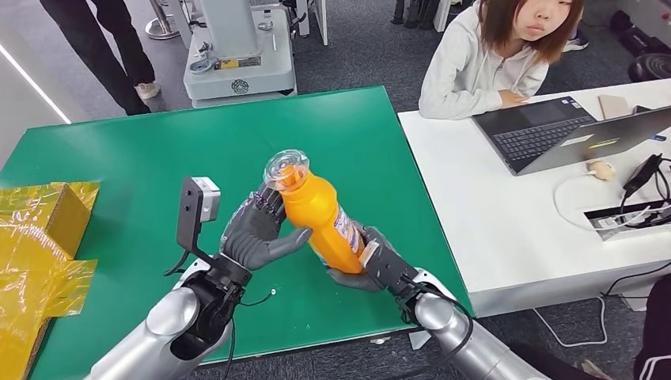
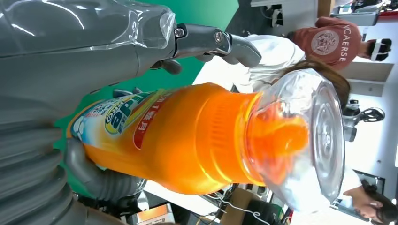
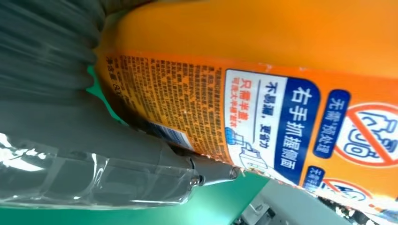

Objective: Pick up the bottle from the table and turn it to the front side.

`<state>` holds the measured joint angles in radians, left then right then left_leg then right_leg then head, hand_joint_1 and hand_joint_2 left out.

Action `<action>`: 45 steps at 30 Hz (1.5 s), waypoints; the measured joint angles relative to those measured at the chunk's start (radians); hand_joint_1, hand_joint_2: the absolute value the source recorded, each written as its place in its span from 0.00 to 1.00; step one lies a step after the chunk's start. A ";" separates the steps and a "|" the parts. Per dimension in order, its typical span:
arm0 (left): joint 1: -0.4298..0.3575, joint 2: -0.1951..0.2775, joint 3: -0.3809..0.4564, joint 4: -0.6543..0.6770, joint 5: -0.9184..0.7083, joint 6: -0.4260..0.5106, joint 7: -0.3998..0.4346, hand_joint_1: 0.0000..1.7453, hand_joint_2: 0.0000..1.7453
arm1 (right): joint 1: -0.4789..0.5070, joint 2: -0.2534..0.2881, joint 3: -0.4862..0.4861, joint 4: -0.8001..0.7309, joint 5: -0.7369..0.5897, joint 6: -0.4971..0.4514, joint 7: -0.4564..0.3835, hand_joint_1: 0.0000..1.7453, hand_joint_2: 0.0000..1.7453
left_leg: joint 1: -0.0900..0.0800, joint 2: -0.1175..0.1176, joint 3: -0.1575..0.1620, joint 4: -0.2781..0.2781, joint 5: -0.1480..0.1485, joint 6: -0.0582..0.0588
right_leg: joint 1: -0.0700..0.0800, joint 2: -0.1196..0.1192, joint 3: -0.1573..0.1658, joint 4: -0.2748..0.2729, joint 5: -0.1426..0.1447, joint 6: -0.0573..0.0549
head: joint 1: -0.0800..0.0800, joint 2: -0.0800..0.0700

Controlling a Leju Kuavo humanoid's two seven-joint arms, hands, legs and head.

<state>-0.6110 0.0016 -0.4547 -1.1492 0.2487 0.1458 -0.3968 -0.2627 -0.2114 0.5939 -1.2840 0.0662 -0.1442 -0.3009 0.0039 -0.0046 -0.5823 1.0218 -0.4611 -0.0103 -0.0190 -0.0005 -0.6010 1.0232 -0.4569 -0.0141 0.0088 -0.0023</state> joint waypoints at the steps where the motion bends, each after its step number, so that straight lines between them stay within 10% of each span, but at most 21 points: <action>1: 0.002 0.000 0.000 -0.002 -0.005 0.005 -0.002 0.00 1.00 | 0.004 0.000 -0.001 -0.004 0.000 0.000 0.001 1.00 1.00 | 0.000 0.000 0.000 0.000 0.000 0.000 | 0.000 0.000 0.000 0.000 0.000 0.000 | 0.000 0.000; 33: -0.031 -0.026 0.000 0.078 -0.155 0.064 -0.014 0.00 1.00 | -0.096 0.032 0.068 0.053 -0.030 0.070 0.004 1.00 1.00 | 0.000 0.000 0.000 0.000 0.000 0.000 | 0.000 0.000 0.000 0.000 0.000 0.000 | 0.000 0.000; 37: -0.032 -0.026 0.002 0.084 -0.137 0.048 -0.006 0.99 1.00 | -0.132 0.040 0.088 0.101 -0.054 0.077 -0.008 1.00 1.00 | 0.000 0.000 0.000 0.000 0.000 0.000 | 0.000 0.000 0.000 0.001 0.000 0.000 | 0.000 0.000; 45: -0.035 -0.023 0.014 0.094 -0.097 0.025 -0.002 1.00 1.00 | -0.184 0.051 0.126 0.178 -0.102 0.076 -0.030 1.00 1.00 | 0.000 0.000 0.000 0.000 0.000 0.000 | 0.000 0.000 0.000 0.001 0.000 0.000 | 0.000 0.000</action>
<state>-0.6456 -0.0210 -0.4403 -1.0552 0.1517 0.1713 -0.3986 -0.4471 -0.1609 0.7200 -1.1065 -0.0357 -0.0685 -0.3311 0.0040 -0.0050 -0.5827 1.0218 -0.4608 -0.0103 -0.0190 -0.0009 -0.6008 1.0239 -0.4567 -0.0142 0.0090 -0.0023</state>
